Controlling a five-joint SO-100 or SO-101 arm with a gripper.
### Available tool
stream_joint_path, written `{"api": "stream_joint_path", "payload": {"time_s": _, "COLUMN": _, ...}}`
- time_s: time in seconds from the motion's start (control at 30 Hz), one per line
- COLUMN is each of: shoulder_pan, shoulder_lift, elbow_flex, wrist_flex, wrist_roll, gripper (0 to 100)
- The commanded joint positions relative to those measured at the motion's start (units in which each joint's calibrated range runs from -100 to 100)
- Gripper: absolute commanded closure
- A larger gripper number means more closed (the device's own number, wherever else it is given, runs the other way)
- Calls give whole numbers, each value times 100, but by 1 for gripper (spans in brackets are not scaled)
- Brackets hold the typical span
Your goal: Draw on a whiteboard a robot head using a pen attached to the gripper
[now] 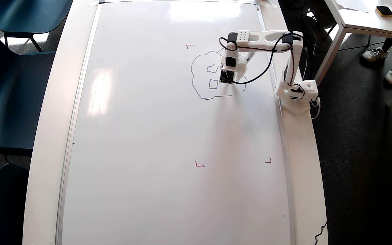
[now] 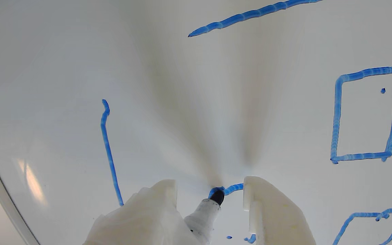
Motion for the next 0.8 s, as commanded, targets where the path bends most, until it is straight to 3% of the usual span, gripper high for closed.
{"api": "stream_joint_path", "payload": {"time_s": 0.0, "shoulder_pan": 49, "shoulder_lift": -175, "elbow_flex": -756, "wrist_flex": 92, "wrist_roll": -48, "gripper": 88}}
{"api": "stream_joint_path", "payload": {"time_s": 0.77, "shoulder_pan": -658, "shoulder_lift": 2039, "elbow_flex": -4633, "wrist_flex": 353, "wrist_roll": -257, "gripper": 88}}
